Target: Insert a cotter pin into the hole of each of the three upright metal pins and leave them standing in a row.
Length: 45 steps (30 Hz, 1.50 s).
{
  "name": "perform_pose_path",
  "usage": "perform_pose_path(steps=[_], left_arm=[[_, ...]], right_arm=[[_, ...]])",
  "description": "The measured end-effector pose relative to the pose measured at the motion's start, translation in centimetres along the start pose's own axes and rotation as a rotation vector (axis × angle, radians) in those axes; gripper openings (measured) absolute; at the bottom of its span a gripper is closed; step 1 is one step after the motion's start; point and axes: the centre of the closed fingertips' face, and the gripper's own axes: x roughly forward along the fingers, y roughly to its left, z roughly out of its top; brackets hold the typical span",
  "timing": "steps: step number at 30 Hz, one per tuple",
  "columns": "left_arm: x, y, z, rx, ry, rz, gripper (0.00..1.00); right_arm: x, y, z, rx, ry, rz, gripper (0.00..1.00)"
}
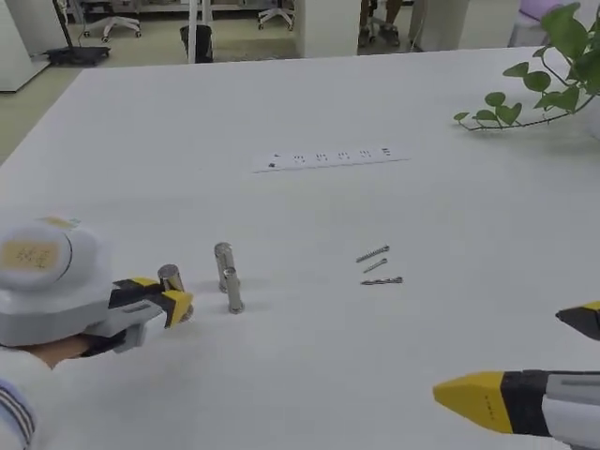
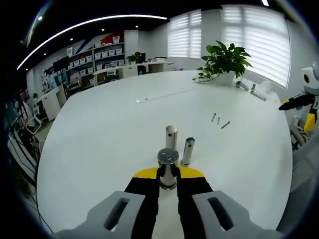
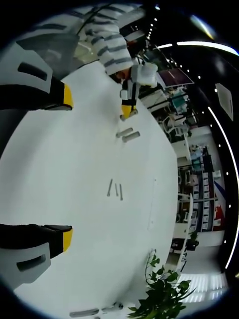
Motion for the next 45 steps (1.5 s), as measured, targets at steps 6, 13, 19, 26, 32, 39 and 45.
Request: perform_pose_path(steps=[6, 13, 19, 26, 32, 39, 45], left_arm=[[-1.3, -1.0, 0.5, -0.033, -0.026, 0.003, 0.11], [-2.4, -2.6, 1.2, -0.022, -0.045, 0.005, 0.11], [-3.1, -4.0, 1.6, 0.050, -0.037, 0.008, 0.11], [-2.9, -4.9, 1.3, 0.045, -0.043, 0.007, 0.11], [-2.6, -6.0, 0.2, 0.008, -0.022, -0.001, 0.11], [-2.2, -7.1, -1.0, -0.019, -0.005, -0.010, 0.11], [-1.6, -7.3, -2.0, -0.028, 0.016, -0.009, 0.11]], right_arm=[[-0.1, 0.1, 0.1, -0.003, -0.012, -0.001, 0.96], [-0.4, 0.1, 0.3, 0.006, -0.031, 0.004, 0.96], [-0.4, 0.0, 0.4, 0.012, -0.037, 0.012, 0.96], [-0.4, 0.3, 1.0, 0.040, -0.085, 0.040, 0.95], [-0.3, 0.1, 1.0, 0.043, -0.090, 0.038, 0.95], [-0.2, -0.2, 0.7, 0.045, -0.081, 0.035, 0.95], [-0.2, -0.3, 0.6, 0.045, -0.076, 0.030, 0.95]])
